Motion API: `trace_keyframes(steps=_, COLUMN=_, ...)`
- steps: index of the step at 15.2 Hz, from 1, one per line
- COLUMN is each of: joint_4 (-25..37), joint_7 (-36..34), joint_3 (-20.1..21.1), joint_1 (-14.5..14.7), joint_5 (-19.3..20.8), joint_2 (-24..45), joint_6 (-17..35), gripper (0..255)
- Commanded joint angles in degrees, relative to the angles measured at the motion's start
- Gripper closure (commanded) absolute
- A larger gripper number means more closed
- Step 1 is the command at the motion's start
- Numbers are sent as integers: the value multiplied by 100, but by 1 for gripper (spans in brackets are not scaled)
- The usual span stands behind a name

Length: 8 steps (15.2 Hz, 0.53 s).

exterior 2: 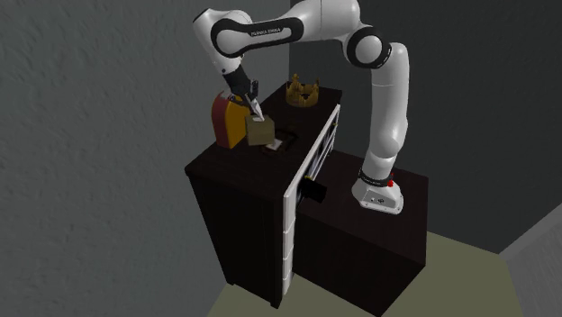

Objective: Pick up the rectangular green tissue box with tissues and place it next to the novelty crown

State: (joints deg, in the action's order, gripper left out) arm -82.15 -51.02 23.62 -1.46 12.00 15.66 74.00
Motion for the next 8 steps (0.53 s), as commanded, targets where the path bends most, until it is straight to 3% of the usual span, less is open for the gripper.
trace_keyframes(steps=1, joint_4=175, joint_7=15, joint_3=4, joint_1=17, joint_5=8, joint_2=10, joint_6=-167, gripper=255)
trace_keyframes(steps=8, joint_4=930, joint_7=58, joint_3=16, joint_1=112, joint_5=83, joint_2=162, joint_6=-779, gripper=255)
